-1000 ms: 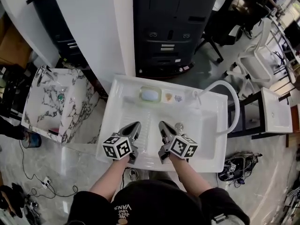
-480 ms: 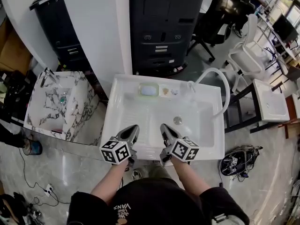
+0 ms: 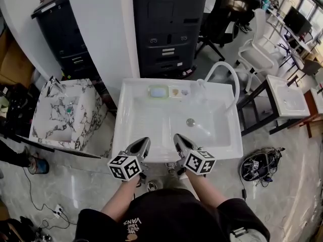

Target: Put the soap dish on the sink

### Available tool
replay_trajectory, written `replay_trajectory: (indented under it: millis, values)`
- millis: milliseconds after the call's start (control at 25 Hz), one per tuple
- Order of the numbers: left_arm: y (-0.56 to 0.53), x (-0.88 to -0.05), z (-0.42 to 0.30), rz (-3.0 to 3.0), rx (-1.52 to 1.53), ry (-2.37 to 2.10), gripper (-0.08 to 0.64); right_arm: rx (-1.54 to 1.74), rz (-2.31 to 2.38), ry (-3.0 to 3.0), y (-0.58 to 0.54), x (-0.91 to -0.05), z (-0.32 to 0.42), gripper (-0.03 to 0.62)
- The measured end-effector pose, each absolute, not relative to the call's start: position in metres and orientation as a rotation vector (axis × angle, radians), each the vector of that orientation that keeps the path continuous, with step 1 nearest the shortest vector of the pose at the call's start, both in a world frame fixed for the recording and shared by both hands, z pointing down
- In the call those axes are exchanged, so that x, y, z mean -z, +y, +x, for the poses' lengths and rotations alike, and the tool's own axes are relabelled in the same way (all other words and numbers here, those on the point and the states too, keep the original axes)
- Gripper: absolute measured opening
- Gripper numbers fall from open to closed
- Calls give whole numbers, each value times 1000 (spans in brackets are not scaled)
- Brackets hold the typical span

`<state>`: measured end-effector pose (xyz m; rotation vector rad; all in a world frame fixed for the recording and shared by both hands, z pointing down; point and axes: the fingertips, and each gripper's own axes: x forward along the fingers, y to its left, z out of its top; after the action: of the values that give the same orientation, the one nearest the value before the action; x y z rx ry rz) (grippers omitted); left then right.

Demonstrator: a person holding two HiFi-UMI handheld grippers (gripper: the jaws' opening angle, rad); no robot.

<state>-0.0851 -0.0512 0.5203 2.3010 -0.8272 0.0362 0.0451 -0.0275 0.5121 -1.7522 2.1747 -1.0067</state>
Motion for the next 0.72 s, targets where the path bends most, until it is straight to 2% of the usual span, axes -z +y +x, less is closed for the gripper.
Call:
replay_trajectory:
  millis: [720]
  values:
    - [-5, -516, -118, 2391, -59, -825, 53, 846, -1817, 2306, 27, -501, 14, 2]
